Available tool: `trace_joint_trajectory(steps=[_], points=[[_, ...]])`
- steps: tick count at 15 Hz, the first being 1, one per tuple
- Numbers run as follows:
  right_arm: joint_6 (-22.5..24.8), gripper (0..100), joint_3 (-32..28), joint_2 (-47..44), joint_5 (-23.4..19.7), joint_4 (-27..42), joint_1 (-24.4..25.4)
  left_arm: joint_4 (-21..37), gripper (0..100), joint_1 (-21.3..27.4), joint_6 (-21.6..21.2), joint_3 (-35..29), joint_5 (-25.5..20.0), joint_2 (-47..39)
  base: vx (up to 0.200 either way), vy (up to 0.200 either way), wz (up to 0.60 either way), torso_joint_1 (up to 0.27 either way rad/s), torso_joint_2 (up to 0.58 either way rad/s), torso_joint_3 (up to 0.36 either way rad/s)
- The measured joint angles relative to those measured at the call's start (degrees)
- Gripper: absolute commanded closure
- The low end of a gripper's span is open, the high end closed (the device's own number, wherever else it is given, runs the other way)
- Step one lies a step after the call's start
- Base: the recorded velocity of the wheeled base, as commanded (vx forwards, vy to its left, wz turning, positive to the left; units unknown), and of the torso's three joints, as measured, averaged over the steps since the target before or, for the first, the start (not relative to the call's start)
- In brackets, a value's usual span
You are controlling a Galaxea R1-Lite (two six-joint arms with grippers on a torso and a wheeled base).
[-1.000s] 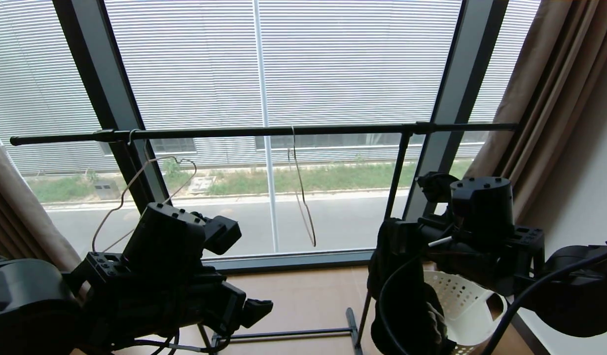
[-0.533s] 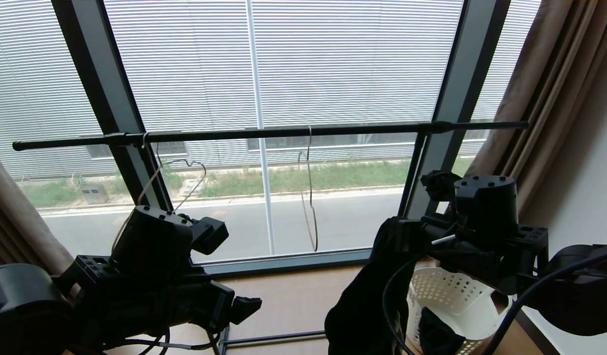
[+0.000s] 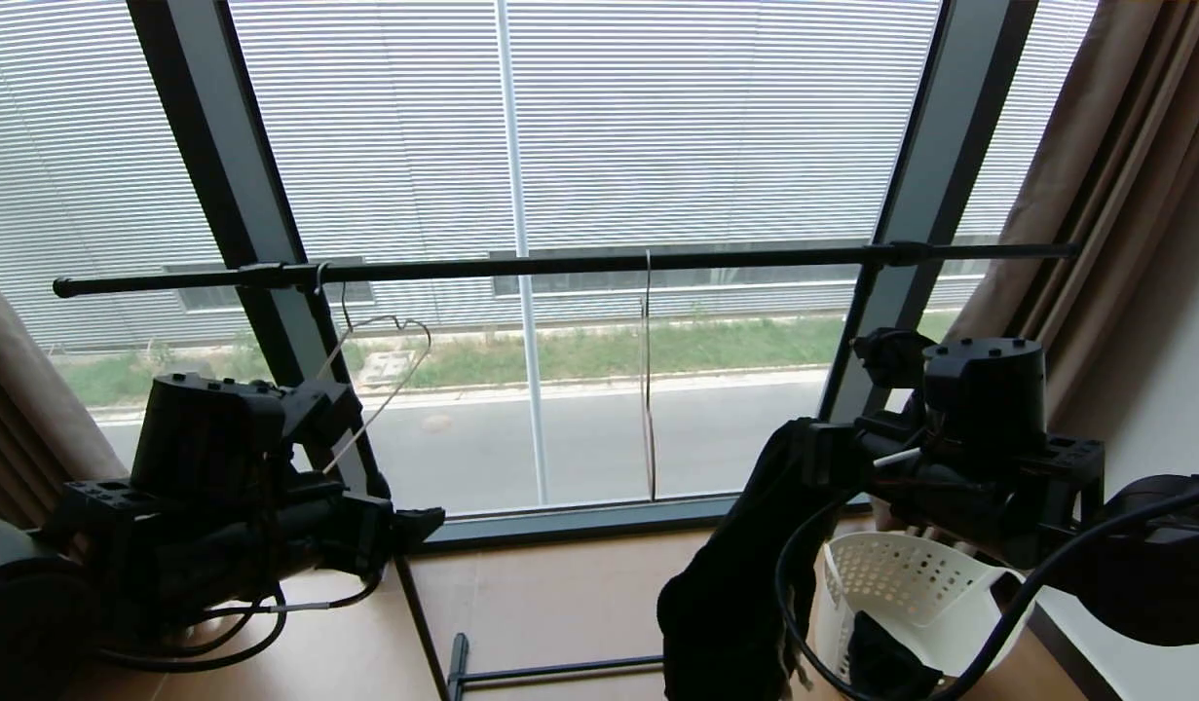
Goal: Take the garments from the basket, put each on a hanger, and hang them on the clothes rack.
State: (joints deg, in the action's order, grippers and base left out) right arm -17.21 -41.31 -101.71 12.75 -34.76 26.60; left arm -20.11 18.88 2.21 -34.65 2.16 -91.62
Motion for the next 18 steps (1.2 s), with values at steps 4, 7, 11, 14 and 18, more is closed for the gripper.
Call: trace_joint_trajectory(steps=[4, 7, 11, 14, 18], points=[[0.0, 100, 0.0, -0.1, 0.0, 0.0, 0.0, -0.4, 0, -4.2, 0.2, -5.1, 0.6, -0.1, 0.0, 0.0, 0.0, 0.0, 0.0, 0.0], [0.0, 100, 0.0, -0.2, 0.0, 0.0, 0.0, -0.3, 0, -7.3, 0.2, -7.5, 1.5, -0.2, 0.0, 0.0, 0.0, 0.0, 0.0, 0.0], [0.0, 100, 0.0, -0.6, 0.0, 0.0, -0.1, -0.4, 0, -12.1, 0.4, -11.0, 3.8, -2.5, 0.0, 0.0, 0.0, 0.0, 0.0, 0.0], [-0.1, 100, 0.1, -1.2, 0.0, -0.1, -0.1, -0.5, 0, -14.6, 0.2, -13.3, 3.8, -5.5, 0.0, 0.0, 0.0, 0.0, 0.0, 0.0], [-0.1, 100, 0.1, -1.5, 0.0, -0.1, -0.1, -5.5, 0, -16.2, 0.3, -15.8, 3.9, -12.6, 0.0, 0.0, 0.0, 0.0, 0.0, 0.0]])
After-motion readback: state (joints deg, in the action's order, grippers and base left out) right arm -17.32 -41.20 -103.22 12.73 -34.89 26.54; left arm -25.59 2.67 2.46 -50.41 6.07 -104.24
